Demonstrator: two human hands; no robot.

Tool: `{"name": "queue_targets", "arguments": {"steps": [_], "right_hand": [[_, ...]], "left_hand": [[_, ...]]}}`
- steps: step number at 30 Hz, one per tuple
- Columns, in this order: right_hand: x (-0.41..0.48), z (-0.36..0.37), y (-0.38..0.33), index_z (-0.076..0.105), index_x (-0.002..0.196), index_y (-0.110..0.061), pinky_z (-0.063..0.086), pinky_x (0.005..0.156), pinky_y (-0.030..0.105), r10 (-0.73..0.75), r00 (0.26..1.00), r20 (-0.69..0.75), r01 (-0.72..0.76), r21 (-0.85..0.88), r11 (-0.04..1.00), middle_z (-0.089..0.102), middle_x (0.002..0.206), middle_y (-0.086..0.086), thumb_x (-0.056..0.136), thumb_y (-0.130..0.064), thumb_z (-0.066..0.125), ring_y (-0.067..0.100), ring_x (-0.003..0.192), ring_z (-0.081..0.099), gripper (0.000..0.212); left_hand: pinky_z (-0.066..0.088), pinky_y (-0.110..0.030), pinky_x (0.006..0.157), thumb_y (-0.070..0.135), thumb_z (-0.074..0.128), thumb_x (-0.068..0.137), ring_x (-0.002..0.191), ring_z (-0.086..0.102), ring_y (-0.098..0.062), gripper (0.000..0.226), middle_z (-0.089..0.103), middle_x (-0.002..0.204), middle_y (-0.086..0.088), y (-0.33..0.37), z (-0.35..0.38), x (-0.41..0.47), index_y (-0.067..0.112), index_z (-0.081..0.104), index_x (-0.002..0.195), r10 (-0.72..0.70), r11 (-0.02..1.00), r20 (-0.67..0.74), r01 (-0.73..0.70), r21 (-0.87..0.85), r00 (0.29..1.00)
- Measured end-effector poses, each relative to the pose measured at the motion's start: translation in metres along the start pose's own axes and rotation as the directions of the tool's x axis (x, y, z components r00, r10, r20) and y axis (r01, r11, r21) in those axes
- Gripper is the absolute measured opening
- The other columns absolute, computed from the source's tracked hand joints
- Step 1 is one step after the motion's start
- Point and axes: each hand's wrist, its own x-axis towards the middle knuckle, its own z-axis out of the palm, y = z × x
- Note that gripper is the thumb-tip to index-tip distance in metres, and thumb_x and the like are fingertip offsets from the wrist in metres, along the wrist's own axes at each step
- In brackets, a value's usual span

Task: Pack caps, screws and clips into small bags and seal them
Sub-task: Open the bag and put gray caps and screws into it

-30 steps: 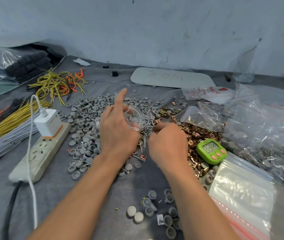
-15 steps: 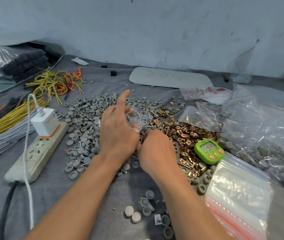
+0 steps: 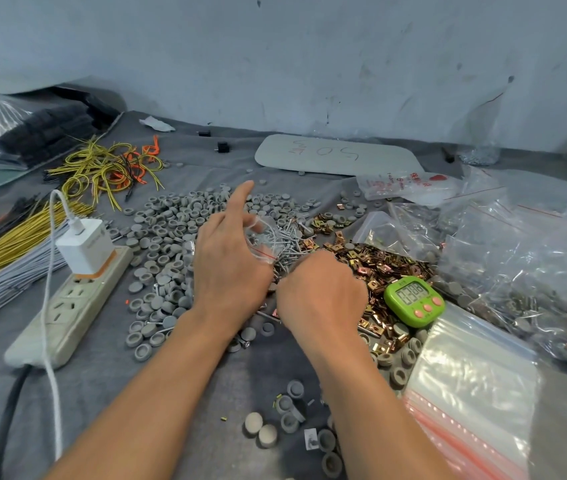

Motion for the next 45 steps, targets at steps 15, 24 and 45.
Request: {"name": "queue_targets", "arguments": {"steps": [15, 24, 45], "right_hand": [[0.010, 0.002, 0.000, 0.083, 0.095, -0.030, 0.030, 0.121, 0.037, -0.185, 0.979, -0.085, 0.204, 0.423, 0.883, 0.052, 0.152, -0.001, 0.092, -0.029, 0.070, 0.020, 0.144, 0.039, 0.014], [0.010, 0.008, -0.005, 0.083, 0.096, -0.027, 0.042, 0.112, 0.043, -0.181, 0.983, 0.011, 0.150, 0.510, 0.847, 0.062, 0.144, 0.001, 0.097, -0.025, 0.059, 0.020, 0.138, 0.051, 0.023], [-0.017, 0.015, -0.013, 0.042, 0.093, -0.030, 0.039, 0.098, 0.044, -0.526, 0.821, 0.222, 0.541, -0.007, 0.841, 0.066, 0.108, 0.002, 0.085, -0.022, 0.067, 0.032, 0.109, 0.056, 0.027]], "left_hand": [[0.028, -0.004, 0.092, 0.035, 0.054, 0.089, 0.100, 0.040, 0.007, 0.071, 0.050, 0.106, 0.017, 0.013, -0.009, -0.006, 0.029, 0.035, 0.157, 0.211, 0.967, 0.095, -0.194, -0.165, 0.973], [0.036, -0.020, 0.093, 0.011, 0.069, 0.089, 0.101, 0.047, -0.003, 0.080, 0.054, 0.106, 0.014, 0.009, -0.007, -0.007, 0.028, 0.033, 0.158, 0.213, 0.972, 0.065, -0.204, -0.118, 0.975], [0.029, -0.016, 0.091, -0.002, 0.075, 0.074, 0.109, 0.045, -0.007, 0.085, 0.066, 0.111, 0.003, -0.003, -0.020, 0.011, 0.017, 0.042, 0.150, -0.040, 0.999, -0.290, 0.030, -0.038, 0.956]]}}
